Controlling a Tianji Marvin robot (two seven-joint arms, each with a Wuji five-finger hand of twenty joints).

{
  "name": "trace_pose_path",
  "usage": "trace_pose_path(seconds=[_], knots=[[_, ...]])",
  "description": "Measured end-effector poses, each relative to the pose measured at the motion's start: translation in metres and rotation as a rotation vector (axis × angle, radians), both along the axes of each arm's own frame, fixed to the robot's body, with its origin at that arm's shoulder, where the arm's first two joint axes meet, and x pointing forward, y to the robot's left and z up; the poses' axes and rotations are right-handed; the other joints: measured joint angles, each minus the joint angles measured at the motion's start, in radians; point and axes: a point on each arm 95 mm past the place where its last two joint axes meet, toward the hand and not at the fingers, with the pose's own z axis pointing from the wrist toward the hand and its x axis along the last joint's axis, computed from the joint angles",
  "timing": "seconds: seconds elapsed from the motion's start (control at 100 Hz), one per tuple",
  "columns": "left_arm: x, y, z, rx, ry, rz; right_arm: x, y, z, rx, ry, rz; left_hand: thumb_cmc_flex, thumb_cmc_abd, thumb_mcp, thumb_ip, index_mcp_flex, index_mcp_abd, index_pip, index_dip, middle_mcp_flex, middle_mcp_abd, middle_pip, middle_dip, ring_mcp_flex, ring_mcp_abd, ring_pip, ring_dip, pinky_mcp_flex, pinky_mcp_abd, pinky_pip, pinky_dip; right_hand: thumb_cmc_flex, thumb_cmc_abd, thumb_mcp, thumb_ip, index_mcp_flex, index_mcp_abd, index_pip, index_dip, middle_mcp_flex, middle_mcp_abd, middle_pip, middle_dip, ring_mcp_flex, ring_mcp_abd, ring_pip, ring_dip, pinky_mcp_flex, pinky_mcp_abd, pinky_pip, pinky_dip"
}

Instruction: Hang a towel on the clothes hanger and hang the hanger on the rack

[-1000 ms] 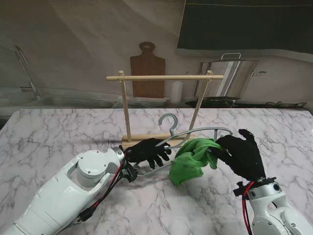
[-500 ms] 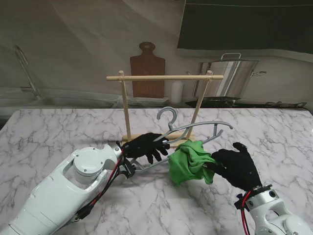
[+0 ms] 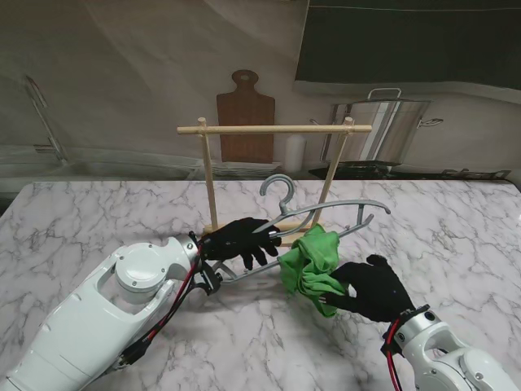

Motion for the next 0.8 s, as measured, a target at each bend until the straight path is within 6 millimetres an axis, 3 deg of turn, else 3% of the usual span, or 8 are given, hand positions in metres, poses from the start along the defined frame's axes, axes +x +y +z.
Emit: trace_pose_path(seconds=[0.05, 0.12, 0.18, 0.29, 0.5, 0.67, 0.8], knots=[[0.0, 0.0, 0.0, 0.001, -0.001, -0.005, 0.001, -0.001, -0.002, -0.009, 0.012, 0.003, 0.0, 0.0, 0.0, 0.0, 0.01, 0.0, 0.0, 0.0, 0.0, 0.0, 0.0, 0.0, 0.0, 0.0, 0.0, 0.0, 0.0, 0.0, 0.0, 0.0, -0.149, -0.059, 0.146, 0.0, -0.049, 0.003, -0.071, -0.009, -0.051, 0.003, -0.034, -0.028, -0.036, 0.0, -0.018, -0.01, -0.005, 0.0, 0.001, 0.0], [0.0, 0.001, -0.001, 0.001, 0.0, -0.007, 0.001, -0.002, -0.004, -0.033, 0.046, 0.01, 0.001, -0.001, 0.0, 0.0, 0.01, 0.0, 0.0, 0.0, 0.0, 0.0, 0.0, 0.0, 0.0, 0.0, 0.0, 0.0, 0.0, 0.0, 0.0, 0.0, -0.297, -0.11, 0.259, -0.019, -0.122, 0.04, -0.174, -0.073, -0.126, 0.026, -0.082, -0.076, -0.08, 0.002, -0.04, -0.021, -0.016, 0.0, 0.003, 0.0], [0.0, 0.001, -0.002, -0.001, 0.004, -0.006, 0.001, -0.003, -0.007, -0.06, 0.078, 0.013, 0.001, -0.009, 0.0, 0.0, 0.01, 0.001, 0.0, 0.0, 0.0, 0.0, 0.0, 0.0, 0.0, 0.0, 0.0, 0.0, 0.0, 0.0, -0.003, 0.0, -0.386, -0.135, 0.308, -0.03, -0.198, 0.066, -0.231, -0.123, -0.196, 0.027, -0.116, -0.111, -0.116, 0.003, -0.062, -0.031, -0.028, 0.001, 0.003, 0.0], [0.001, 0.001, -0.003, 0.0, 0.007, -0.005, 0.002, -0.007, -0.009, -0.102, 0.116, -0.019, 0.006, -0.009, 0.0, 0.0, 0.01, 0.006, 0.0, 0.0, 0.0, 0.0, 0.0, 0.0, 0.0, 0.0, 0.0, 0.0, 0.0, 0.0, -0.003, 0.0, -0.507, -0.153, 0.362, -0.052, -0.312, 0.117, -0.305, -0.183, -0.301, 0.069, -0.169, -0.178, -0.17, 0.005, -0.093, -0.05, -0.041, 0.019, 0.003, 0.0], [0.0, 0.002, -0.003, 0.001, 0.01, -0.011, 0.003, -0.013, -0.006, -0.12, 0.135, -0.098, 0.006, -0.009, 0.0, 0.0, 0.01, 0.007, 0.0, 0.0, 0.0, 0.0, 0.0, 0.001, 0.0, 0.0, 0.0, 0.0, 0.0, 0.001, -0.003, 0.0, -0.571, -0.15, 0.383, -0.074, -0.349, 0.138, -0.317, -0.2, -0.349, 0.097, -0.237, -0.221, -0.198, 0.018, -0.118, -0.074, -0.042, 0.027, 0.025, 0.0], [0.0, 0.007, -0.002, 0.01, 0.008, -0.017, -0.003, -0.032, 0.003, -0.119, 0.119, -0.186, 0.006, -0.009, 0.0, 0.0, 0.01, 0.007, 0.0, 0.0, 0.009, -0.002, 0.0, 0.001, 0.0, 0.0, 0.0, 0.0, 0.0, 0.001, -0.003, 0.0, -0.566, -0.061, 0.337, -0.074, -0.343, 0.122, -0.283, -0.207, -0.306, 0.089, -0.226, -0.221, -0.195, 0.021, -0.119, -0.075, -0.042, 0.027, 0.068, 0.0], [-0.004, 0.01, -0.003, 0.05, 0.009, -0.058, -0.017, -0.052, 0.021, -0.143, 0.099, -0.241, 0.007, -0.009, 0.0, 0.0, 0.02, 0.007, -0.001, 0.0, 0.009, -0.004, 0.0, 0.001, 0.0, 0.0, 0.0, 0.0, 0.0, 0.001, -0.004, 0.0, -0.459, -0.033, 0.263, -0.072, -0.254, 0.088, -0.215, -0.206, -0.236, 0.065, -0.194, -0.201, -0.193, 0.036, -0.119, -0.075, -0.032, 0.023, 0.102, 0.02]])
